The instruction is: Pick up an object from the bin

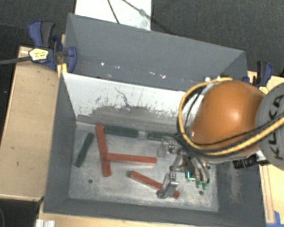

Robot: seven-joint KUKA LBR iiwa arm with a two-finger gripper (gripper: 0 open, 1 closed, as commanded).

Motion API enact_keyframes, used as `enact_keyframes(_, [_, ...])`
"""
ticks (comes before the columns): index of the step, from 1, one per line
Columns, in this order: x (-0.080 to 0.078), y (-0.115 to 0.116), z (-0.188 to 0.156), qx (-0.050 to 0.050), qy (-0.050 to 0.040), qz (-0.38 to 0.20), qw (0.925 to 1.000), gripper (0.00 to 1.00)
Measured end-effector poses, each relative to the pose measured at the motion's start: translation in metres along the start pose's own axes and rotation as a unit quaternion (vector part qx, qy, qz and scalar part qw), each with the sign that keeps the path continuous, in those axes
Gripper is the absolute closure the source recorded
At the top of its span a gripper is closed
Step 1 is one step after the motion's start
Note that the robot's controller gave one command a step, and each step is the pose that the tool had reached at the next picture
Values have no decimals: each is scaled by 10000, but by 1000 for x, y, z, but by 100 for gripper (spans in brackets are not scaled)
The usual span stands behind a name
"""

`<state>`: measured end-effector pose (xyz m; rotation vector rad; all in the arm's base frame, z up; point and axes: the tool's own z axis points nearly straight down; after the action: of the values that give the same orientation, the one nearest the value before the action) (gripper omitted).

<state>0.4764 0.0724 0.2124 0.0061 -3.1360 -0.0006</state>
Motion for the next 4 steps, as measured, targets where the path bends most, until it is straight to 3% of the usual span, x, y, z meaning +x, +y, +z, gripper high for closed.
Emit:
enact_keyframes(1, [-31, 0, 144, -5, -70, -259, 9996, 0])
enact_keyframes(2, [-30, 1, 141, -7, -58, -237, 9997, 100])
enact_keyframes(3, [-21, 6, 133, -4, -20, -86, 10000, 100])
enact_keyframes(4, [-21, 6, 133, -3, -20, -70, 10000, 0])
